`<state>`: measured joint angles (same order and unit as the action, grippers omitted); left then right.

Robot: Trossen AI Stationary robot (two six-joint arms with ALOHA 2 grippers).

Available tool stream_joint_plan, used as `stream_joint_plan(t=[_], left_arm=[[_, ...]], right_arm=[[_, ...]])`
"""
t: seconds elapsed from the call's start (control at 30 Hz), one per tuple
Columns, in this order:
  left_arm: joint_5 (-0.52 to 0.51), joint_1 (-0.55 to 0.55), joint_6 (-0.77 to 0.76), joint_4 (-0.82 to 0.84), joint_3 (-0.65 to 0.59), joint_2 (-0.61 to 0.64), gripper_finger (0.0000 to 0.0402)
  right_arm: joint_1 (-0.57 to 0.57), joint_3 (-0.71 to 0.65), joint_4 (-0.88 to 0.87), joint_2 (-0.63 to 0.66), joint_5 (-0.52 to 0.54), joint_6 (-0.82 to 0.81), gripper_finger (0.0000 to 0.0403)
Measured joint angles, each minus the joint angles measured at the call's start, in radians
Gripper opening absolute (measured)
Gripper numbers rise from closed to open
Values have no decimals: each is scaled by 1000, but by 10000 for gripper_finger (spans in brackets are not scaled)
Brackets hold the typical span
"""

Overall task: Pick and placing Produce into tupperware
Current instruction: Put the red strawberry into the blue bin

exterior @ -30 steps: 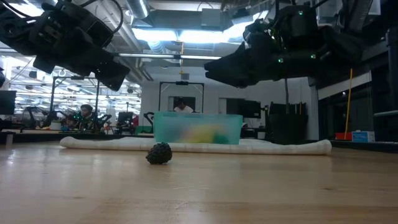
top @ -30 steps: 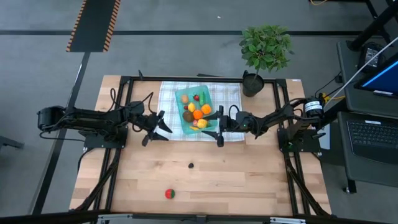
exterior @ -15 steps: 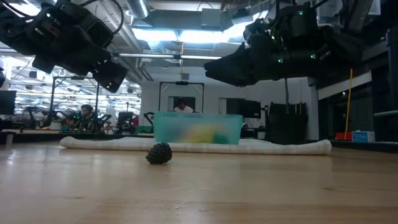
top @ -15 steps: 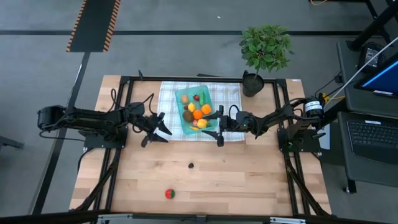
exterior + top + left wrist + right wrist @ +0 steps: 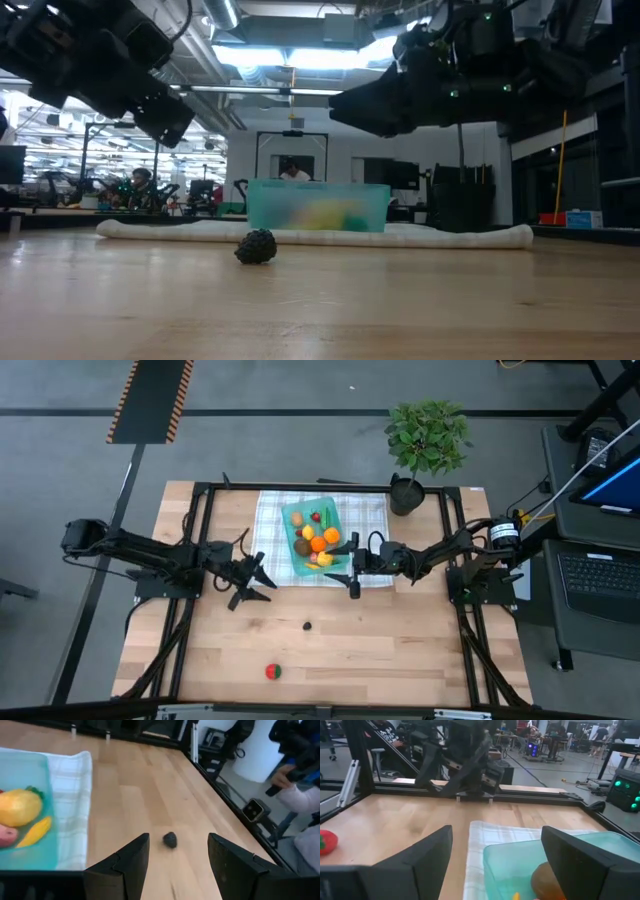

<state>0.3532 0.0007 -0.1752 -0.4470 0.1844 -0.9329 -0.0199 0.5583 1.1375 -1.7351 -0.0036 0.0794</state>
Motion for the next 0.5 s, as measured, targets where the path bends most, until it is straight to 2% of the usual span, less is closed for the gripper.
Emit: stream_joint_plan(t=[0.17,0.27,0.37,0.5], left_arm=[[-182,-171,-60,138,45,15,192],[-331,-304,-85,232,91,15,192],[-468,-435,-90,248,127,15,192],[-615,-599,-172,286,164,16,192]], right_arm=[[33,-1,8,0,0,-23,307],[60,-10,39,0,0,-23,307],[87,-20,67,0,0,-22,307],[130,-22,72,0,1,-21,307]])
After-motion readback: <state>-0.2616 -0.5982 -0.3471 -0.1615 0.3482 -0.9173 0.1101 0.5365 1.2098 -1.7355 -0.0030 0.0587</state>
